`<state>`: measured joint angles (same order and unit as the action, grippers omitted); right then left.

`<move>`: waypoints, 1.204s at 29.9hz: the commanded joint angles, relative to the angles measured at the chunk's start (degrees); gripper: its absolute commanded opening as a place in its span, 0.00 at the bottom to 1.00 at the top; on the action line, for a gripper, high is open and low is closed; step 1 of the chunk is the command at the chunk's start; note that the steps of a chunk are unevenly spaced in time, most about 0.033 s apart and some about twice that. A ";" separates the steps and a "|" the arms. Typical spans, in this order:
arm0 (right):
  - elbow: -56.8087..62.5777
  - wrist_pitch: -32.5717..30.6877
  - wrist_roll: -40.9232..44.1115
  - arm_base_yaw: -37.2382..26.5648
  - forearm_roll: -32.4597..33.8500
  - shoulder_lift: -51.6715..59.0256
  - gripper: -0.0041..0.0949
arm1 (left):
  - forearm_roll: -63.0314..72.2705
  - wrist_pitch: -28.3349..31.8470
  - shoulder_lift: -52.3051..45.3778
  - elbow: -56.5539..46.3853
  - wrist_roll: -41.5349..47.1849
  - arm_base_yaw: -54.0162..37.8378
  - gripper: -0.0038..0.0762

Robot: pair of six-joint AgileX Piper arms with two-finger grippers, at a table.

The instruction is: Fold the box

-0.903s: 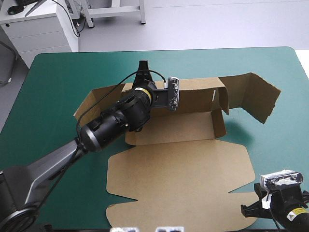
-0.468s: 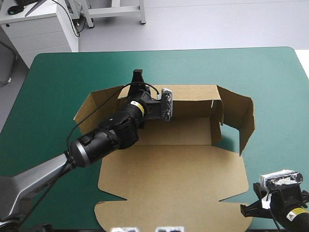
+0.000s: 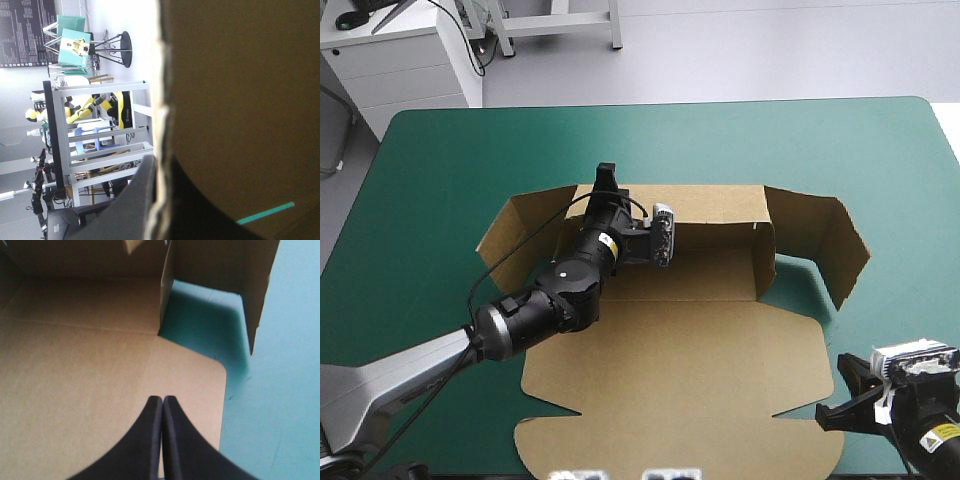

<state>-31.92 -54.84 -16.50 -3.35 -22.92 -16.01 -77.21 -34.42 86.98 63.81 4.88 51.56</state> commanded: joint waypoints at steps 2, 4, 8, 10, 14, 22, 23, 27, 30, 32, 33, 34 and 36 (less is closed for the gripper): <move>-5.19 7.26 -0.13 0.14 -2.19 -3.64 0.02 | -7.24 -0.15 -2.67 0.52 7.55 0.24 0.04; -7.39 7.70 -1.26 0.14 -3.20 -6.62 0.02 | -8.64 -0.15 -2.67 0.52 8.69 0.24 0.04; -13.97 8.48 -2.08 0.14 -3.67 -15.43 0.02 | -9.79 -0.98 -2.67 0.52 10.23 0.24 0.04; -18.49 8.57 -2.66 0.14 -3.67 -20.93 0.02 | -9.79 -1.52 -2.67 0.52 10.23 0.24 0.04; -28.42 7.18 -2.75 0.14 -4.09 -32.22 0.02 | -9.44 -1.73 -2.67 0.52 9.68 -0.28 0.04; -45.66 4.56 -2.90 0.14 -6.03 -51.48 0.02 | -9.66 -1.21 -1.70 0.52 10.42 -0.84 0.04; -47.35 4.41 -2.90 0.14 -6.18 -53.25 0.03 | -9.66 -1.21 -1.43 0.52 10.42 -0.84 0.04; -53.36 3.44 -2.42 1.98 -5.61 -61.21 0.03 | -9.74 -1.21 -0.68 0.52 10.42 -0.84 0.04; -58.11 3.48 -0.82 3.52 -4.47 -67.06 0.03 | -9.74 -1.21 -0.47 0.52 10.42 -0.84 0.04; -60.31 3.31 -0.06 4.09 -4.34 -70.04 0.03 | -9.74 -1.35 -0.47 0.52 10.50 -0.84 0.04; -61.90 2.88 0.88 4.60 -3.43 -71.61 0.03 | -9.74 -1.67 -0.47 0.52 10.50 -0.84 0.04; -62.94 2.47 1.43 4.72 -2.32 -72.81 0.03 | -9.74 -2.00 -0.47 0.52 10.50 -0.84 0.04; -65.16 0.83 3.89 5.11 1.07 -76.04 0.03 | -9.74 -2.91 -0.47 0.52 10.68 -0.84 0.04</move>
<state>-92.79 -54.31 -15.17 1.26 -24.16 -90.80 -84.96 -35.19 88.66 62.51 14.26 50.72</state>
